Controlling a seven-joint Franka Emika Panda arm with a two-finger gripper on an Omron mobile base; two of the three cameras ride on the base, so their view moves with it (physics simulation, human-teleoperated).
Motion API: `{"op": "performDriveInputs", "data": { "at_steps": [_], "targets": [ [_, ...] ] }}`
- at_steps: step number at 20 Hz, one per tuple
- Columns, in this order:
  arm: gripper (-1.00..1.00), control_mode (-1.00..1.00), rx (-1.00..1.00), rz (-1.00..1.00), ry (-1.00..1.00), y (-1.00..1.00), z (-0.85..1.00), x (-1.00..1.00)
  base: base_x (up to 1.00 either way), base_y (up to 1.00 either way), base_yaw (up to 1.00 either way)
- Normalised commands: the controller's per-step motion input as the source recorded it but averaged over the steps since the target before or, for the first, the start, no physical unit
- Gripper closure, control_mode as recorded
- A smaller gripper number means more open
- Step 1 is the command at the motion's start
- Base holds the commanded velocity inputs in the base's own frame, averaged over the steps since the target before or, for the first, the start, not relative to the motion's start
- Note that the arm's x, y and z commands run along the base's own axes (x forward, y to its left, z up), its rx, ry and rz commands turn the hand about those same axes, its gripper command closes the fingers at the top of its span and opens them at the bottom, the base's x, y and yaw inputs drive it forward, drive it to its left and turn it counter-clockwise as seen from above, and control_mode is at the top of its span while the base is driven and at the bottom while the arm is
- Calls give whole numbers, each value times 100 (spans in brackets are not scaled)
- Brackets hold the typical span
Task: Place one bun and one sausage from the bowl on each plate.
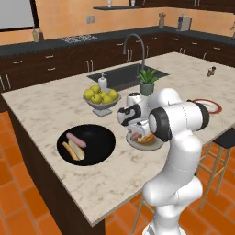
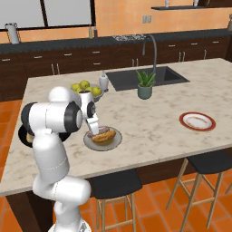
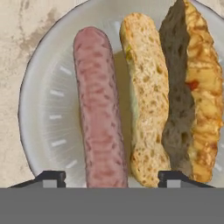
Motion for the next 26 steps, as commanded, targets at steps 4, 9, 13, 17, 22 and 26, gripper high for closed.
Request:
{"op": "performDriveInputs", "data": {
  "at_steps": [4, 9, 13, 17, 22, 26],
  "targets": [
    [-100, -100, 2, -2, -16, -2, 47, -17, 0, 0, 0],
    [-100, -100, 0, 19, -40, 2, 99, -93, 0, 0, 0],
    [-100, -100, 0, 52, -24, 18, 90, -66, 0, 0, 0],
    [-100, -100, -1, 58, -6, 61, 70, -42, 0, 0, 0],
    [-100, -100, -4, 53, 4, 98, 55, -32, 0, 0, 0],
    [-100, -100, -12, 51, 14, 100, 21, -33, 0, 0, 0]
  ]
}}
